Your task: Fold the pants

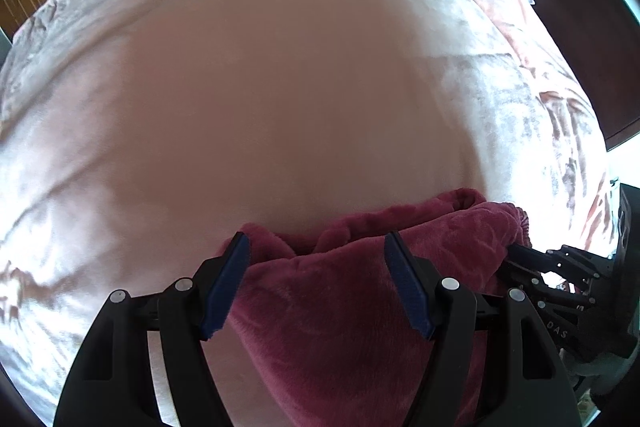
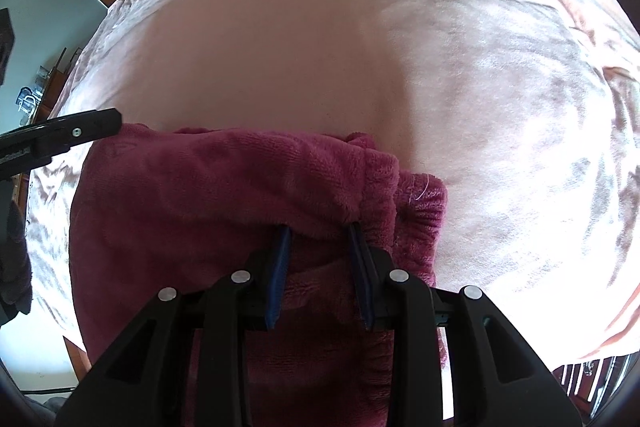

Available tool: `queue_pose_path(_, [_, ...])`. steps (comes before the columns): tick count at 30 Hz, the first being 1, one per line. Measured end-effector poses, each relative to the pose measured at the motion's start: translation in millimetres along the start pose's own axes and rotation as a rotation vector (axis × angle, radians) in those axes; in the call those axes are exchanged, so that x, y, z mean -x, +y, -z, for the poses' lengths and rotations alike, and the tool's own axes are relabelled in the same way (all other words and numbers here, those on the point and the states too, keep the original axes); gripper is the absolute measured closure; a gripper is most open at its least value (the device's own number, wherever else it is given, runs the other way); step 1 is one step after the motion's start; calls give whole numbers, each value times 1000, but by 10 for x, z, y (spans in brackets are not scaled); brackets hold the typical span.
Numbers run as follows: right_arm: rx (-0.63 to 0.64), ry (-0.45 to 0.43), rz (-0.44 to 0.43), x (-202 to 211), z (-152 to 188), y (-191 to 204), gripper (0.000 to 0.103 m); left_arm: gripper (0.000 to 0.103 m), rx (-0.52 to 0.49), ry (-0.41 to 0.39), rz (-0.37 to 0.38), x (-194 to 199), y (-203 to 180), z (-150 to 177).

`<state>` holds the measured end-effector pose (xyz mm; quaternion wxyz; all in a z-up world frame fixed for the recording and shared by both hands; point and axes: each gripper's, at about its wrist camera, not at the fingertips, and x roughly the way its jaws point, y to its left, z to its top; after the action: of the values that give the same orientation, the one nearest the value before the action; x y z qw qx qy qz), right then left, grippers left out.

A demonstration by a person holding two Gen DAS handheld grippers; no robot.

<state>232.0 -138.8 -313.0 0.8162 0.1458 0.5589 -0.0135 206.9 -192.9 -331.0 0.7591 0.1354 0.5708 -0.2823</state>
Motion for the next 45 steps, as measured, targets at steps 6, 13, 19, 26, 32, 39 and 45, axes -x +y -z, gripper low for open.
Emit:
queue_pose_path(6, [-3, -3, 5, -12, -3, 7, 73, 34, -24, -21, -41, 191, -88, 56])
queue_pose_path(13, [-12, -9, 10, -9, 9, 3, 73, 34, -55, -47, -76, 416, -192, 174])
queue_pose_path(19, [-20, -16, 13, -5, 29, 5, 73, 34, -60, -41, -87, 520, -232, 301])
queue_pose_path(26, [-22, -22, 19, 0, 46, 6, 73, 34, -57, -12, -79, 503, -274, 476])
queue_pose_path(32, [-27, -26, 20, 10, 59, 9, 73, 34, -66, 25, -77, 380, -307, 603])
queue_pose_path(39, [-43, -68, -42, 219, 99, -3, 51, 22, -20, 77, -40, 108, -172, 708])
queue_pose_path(45, [-82, -138, -14, 573, 310, -192, 26, 17, 119, 91, 79, 66, 93, 746])
